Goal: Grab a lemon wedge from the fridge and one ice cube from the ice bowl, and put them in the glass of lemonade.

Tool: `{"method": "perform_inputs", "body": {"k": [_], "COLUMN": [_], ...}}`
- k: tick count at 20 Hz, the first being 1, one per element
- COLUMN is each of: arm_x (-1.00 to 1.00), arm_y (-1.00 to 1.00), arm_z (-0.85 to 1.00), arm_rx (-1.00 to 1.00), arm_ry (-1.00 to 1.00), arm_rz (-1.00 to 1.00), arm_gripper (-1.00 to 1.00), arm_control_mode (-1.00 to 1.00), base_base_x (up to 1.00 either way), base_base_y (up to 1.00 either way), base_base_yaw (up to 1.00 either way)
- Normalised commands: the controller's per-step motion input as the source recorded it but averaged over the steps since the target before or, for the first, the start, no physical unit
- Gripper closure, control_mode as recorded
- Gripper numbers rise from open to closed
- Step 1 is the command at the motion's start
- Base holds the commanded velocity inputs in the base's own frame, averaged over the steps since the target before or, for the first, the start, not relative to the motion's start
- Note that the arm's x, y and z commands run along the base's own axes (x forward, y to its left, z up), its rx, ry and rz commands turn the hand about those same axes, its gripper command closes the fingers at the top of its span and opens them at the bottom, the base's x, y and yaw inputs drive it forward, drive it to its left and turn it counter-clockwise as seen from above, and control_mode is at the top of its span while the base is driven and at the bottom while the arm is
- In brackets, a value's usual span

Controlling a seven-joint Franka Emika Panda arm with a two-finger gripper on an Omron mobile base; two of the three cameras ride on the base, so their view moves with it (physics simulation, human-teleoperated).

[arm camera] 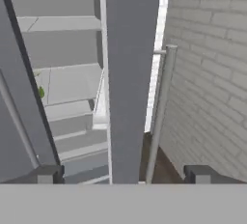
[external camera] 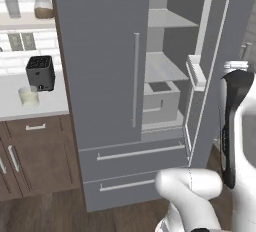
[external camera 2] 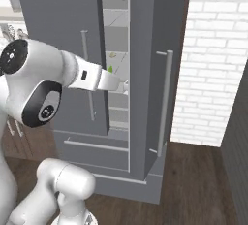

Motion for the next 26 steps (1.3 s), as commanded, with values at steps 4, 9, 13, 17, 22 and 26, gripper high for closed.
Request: {"method": "perform_inputs", "body": {"k": [4, 9, 13, 17, 22, 26], "arm_x": [0.52, 0.79, 0.83, 0.5, 0.29, 0.27], "arm_y": [0.97, 0.52, 0.0, -0.06, -0.33, -0.35], "arm_z": [-0.17, -0.14, -0.31, -0.13, -0.02, -0.05], "arm_rx": [-0.45, -0.46, -0.48, -0.38, -0.2, -0.12], "arm_ry": [0.48, 0.24, 0.27, 0.26, 0.25, 0.29], "arm_rz": [0.0, 0.02, 0.06, 0.14, 0.15, 0.12], "arm_gripper": [-1.0, -1.0, -1.0, -1.0, -1.0, -1.0], "arm_control_mode": [-1.0, -1.0, -1.0, -1.0, -1.0, -1.0], "base_base_x": [0.0, 0.0, 0.0, 0.0, 0.0, 0.0], "base_base_y": [0.0, 0.0, 0.0, 0.0, 0.0, 0.0], "base_base_yaw": [0.0, 0.0, 0.0, 0.0, 0.0, 0.0]}}
